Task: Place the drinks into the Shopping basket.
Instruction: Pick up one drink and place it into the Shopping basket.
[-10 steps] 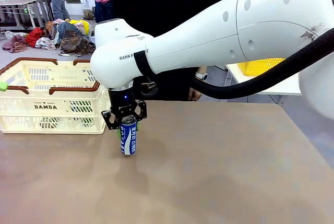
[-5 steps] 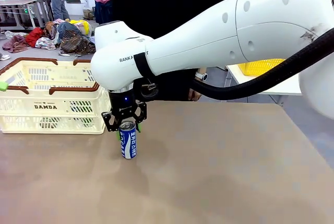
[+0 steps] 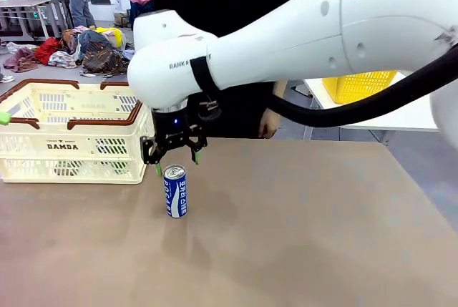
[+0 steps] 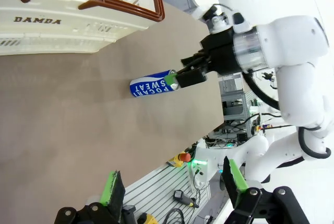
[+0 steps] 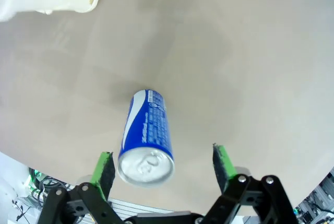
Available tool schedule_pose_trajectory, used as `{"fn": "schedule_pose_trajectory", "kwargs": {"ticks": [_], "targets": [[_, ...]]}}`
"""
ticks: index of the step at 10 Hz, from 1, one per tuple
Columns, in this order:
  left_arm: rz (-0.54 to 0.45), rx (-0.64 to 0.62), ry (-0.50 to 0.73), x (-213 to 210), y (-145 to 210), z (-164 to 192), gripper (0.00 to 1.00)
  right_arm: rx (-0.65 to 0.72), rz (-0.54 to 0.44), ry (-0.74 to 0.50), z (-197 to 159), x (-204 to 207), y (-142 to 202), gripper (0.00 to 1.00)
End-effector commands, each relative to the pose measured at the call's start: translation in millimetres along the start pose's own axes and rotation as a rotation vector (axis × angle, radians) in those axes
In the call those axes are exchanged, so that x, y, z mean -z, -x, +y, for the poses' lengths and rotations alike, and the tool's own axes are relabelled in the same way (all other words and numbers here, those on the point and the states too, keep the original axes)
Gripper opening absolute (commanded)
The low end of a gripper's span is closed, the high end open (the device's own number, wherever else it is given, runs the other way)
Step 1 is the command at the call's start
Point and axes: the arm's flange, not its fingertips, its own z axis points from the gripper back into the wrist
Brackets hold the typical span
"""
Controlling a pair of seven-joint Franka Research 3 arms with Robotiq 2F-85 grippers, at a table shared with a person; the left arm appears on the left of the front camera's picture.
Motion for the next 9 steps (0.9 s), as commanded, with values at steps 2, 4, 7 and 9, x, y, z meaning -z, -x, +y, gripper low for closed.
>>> {"fn": "schedule_pose_trajectory", "kwargs": {"ticks": [2,4,7,9], "targets": [[0.007,0.002,-0.003,-2,2,1,1.0,0.068,-0.029,-0.007,-41,-53,34,1.0],[0.007,0.002,-0.003,-2,2,1,1.0,0.07,0.012,-0.102,-86,-88,65,1.0],[0.007,0.002,-0.003,-2,2,1,1.0,0.215,0.002,-0.366,-205,-109,153,1.0],[0.007,0.002,-0.003,-2,2,1,1.0,0.423,-0.052,-0.552,-294,-114,230,1.0]]}}
